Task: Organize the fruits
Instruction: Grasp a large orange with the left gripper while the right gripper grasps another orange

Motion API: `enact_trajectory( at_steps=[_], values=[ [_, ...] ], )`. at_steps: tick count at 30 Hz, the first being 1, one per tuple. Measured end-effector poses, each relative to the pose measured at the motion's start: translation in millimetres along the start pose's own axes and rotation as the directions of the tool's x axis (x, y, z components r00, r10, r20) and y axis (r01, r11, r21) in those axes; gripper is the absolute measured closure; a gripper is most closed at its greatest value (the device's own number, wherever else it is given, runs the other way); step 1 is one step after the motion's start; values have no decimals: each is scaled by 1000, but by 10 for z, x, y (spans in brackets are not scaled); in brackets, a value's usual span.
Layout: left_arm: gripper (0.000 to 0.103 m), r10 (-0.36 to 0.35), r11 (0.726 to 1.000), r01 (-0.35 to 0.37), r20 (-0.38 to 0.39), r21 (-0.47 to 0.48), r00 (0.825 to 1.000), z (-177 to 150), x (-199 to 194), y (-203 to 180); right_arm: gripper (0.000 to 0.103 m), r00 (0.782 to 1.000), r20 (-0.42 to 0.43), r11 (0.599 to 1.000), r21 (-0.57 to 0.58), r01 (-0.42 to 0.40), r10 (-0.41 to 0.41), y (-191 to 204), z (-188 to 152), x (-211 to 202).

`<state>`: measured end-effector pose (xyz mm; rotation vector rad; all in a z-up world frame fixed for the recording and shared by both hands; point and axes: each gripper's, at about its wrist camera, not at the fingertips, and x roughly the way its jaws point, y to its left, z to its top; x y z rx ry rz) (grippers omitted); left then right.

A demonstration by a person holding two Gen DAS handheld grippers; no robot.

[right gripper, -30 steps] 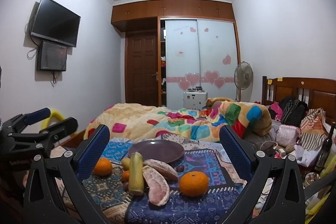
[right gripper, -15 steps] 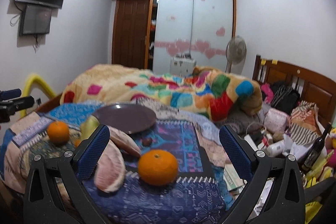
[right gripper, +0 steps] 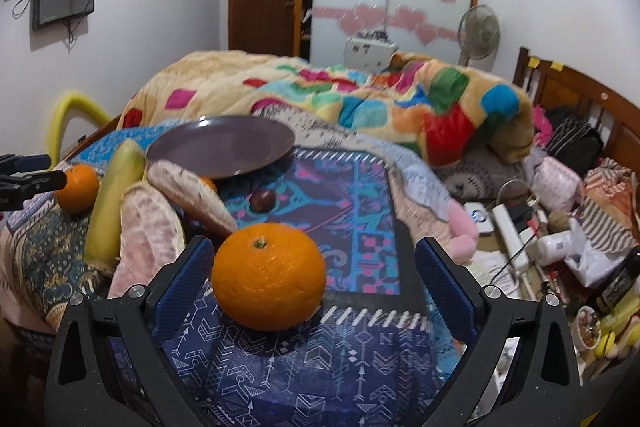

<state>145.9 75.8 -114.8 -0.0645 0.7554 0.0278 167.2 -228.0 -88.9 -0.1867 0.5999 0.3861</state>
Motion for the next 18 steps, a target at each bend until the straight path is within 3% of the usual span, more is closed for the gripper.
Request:
enact_trajectory(
  at_steps=[7, 11, 16, 18],
  values=[
    [21, -5, 1000, 5, -47, 12, 999, 4, 196, -7, 9, 997, -45, 998, -16, -62, 61, 8, 19, 150],
    [33, -23, 1000, 24, -81, 9, 996, 22, 312, -11, 22, 991, -93, 995, -31, -95, 92, 43, -2, 246],
    [37, -33, 999, 35, -86, 22, 996, 5, 337, -27, 27, 986, -117, 992, -16, -125, 122, 43, -17, 307],
    [38, -30, 999, 33, -85, 31, 996, 8, 337, -39, 34, 980, -129, 988, -4, -152, 150, 39, -11, 320]
  ],
)
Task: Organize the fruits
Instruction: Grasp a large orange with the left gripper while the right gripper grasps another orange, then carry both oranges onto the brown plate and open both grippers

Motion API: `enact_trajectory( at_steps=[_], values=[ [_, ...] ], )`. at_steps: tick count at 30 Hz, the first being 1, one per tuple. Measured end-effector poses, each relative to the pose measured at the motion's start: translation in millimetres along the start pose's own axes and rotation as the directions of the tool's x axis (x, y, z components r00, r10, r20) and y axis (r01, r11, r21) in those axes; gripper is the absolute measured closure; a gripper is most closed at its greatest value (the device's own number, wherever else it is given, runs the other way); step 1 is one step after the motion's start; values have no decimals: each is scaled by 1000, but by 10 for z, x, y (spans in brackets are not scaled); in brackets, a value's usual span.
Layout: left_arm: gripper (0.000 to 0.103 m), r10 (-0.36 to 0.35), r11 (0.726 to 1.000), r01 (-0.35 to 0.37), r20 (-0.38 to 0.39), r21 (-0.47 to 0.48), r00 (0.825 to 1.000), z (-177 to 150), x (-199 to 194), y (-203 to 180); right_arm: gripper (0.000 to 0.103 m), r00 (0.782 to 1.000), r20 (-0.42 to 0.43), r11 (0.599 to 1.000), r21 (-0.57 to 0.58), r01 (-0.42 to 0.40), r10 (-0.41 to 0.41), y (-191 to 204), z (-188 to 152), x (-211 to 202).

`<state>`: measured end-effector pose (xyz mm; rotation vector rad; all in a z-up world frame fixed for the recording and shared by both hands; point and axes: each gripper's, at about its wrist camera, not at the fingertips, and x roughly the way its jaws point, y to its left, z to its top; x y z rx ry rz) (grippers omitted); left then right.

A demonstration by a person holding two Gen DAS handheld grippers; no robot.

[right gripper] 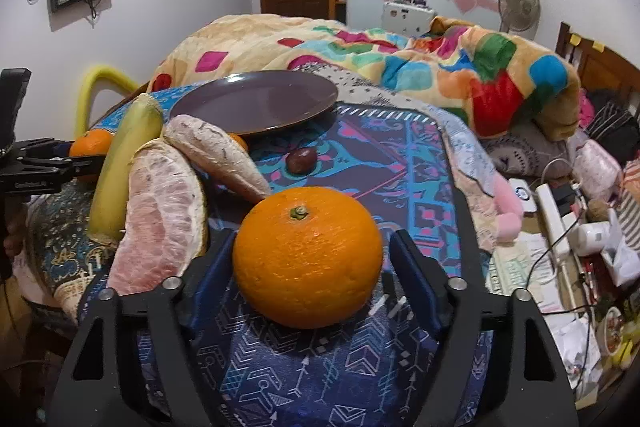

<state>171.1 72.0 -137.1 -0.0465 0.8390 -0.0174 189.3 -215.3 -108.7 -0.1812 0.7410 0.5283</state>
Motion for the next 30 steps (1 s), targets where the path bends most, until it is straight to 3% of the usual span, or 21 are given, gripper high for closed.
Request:
enact_trajectory(
  at_steps=[10, 22, 30],
  values=[
    [39, -3, 1000, 3, -1, -2, 1000, 62, -106, -11, 36, 1000, -10, 1000, 26, -7, 7, -17, 69, -45],
    [39, 1, 1000, -2, 89, 16, 996, 343, -422, -62, 36, 991, 126, 999, 12, 37, -38, -2, 458, -410],
    [39, -2, 1000, -1, 141, 22, 990, 664, -501, -99, 36, 981, 189, 999, 8, 49, -49, 18, 774, -425]
  ],
)
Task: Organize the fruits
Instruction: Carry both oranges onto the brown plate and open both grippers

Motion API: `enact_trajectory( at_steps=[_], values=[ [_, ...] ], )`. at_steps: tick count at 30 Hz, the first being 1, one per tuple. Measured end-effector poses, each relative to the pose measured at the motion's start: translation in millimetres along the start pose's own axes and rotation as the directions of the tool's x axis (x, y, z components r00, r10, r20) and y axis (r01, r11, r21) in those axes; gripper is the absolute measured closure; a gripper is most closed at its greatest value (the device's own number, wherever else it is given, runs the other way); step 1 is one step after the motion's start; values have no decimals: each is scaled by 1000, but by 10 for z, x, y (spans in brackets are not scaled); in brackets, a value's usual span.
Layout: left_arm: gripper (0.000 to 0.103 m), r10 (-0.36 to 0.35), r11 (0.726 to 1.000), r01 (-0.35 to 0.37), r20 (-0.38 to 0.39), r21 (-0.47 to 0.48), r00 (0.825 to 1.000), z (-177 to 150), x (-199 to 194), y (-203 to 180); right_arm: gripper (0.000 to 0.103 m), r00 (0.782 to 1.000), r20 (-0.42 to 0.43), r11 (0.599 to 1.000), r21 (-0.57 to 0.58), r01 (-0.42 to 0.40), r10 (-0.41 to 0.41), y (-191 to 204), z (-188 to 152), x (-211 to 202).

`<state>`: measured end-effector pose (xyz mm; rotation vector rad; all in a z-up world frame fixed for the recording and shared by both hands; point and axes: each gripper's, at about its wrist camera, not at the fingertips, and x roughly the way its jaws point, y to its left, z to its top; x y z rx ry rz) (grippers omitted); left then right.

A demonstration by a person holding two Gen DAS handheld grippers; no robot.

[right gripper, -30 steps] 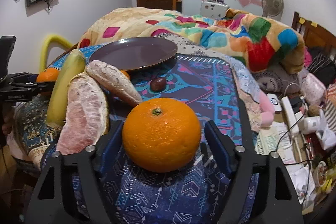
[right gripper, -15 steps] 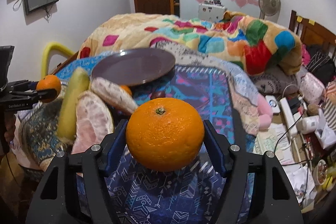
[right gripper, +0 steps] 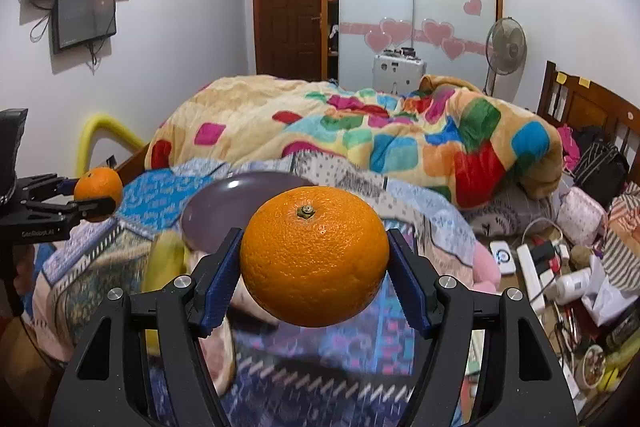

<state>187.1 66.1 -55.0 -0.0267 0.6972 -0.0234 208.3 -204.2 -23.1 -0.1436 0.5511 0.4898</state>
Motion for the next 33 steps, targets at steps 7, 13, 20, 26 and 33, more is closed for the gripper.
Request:
enact_trajectory(
  at_steps=[7, 13, 20, 26, 33],
  values=[
    [39, 15, 1000, -15, 17, 6, 1000, 265, 113, -12, 36, 1000, 30, 1000, 5, 9, -9, -16, 255, 180],
    [39, 17, 1000, -17, -4, 10, 1000, 447, 350, -3, 36, 1000, 25, 1000, 17, 17, -17, -16, 401, 445],
    [39, 17, 1000, -16, -44, 17, 999, 594, 732, -20, 36, 999, -27, 1000, 14, 22, -21, 4, 470, 840],
    [39, -12, 1000, 12, -113, 3, 994, 660, 1100, -28, 36, 994, -106, 1000, 4, 11, -11, 28, 441, 1246],
    [39, -18, 1000, 16, -168, -16, 986, 692, 1472, -29, 36, 979, -199, 1000, 16, -26, 29, 55, 371, 1634]
  ],
)
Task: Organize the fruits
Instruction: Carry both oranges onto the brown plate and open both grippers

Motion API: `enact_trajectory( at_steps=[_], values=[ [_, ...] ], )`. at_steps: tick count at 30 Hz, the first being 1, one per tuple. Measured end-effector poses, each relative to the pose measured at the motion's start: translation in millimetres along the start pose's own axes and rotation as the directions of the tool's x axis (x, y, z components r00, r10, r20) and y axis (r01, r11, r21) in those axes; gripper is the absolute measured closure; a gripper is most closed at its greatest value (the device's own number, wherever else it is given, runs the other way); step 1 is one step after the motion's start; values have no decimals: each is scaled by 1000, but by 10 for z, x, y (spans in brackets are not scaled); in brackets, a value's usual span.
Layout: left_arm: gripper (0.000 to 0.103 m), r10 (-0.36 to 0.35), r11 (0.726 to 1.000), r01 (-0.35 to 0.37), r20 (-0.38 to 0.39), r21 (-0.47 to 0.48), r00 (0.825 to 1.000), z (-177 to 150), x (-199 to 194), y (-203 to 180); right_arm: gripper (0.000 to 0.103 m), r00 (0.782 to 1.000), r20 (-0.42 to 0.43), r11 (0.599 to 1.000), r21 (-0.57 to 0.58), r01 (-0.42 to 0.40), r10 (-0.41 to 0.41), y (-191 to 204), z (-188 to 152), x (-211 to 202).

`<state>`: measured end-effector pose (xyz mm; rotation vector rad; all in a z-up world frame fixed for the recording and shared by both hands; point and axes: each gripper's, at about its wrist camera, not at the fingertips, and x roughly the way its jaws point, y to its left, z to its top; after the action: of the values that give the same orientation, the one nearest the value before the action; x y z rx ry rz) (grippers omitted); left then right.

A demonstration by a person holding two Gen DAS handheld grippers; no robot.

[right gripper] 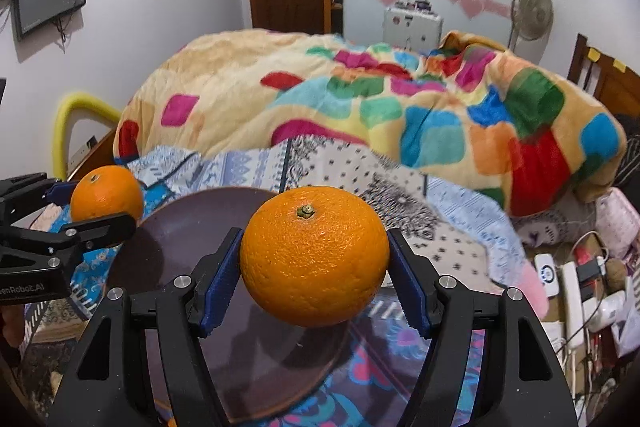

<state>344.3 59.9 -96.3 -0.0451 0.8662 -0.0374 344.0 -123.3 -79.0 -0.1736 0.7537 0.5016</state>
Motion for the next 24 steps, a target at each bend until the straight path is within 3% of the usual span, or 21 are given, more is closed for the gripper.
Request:
enact_trajectory(
  at_steps=[6, 11, 20, 24],
  values=[
    [39, -14, 1000, 13, -42, -12, 999, 66, 263, 9, 36, 997, -65, 999, -22, -41, 40, 84, -1, 185],
    [39, -16, 1000, 16, -69, -5, 997, 43, 401, -19, 36, 997, -74, 997, -74, -18, 13, 175, -22, 238],
    [38, -26, 999, 24, -91, -23, 996, 77, 440, -26, 36, 994, -106, 996, -82, -23, 14, 177, -33, 323],
    [33, -51, 997, 48, -61, -57, 997, 113, 330, -6, 35, 994, -105, 995, -96, -14, 4, 199, -44, 300]
  ],
)
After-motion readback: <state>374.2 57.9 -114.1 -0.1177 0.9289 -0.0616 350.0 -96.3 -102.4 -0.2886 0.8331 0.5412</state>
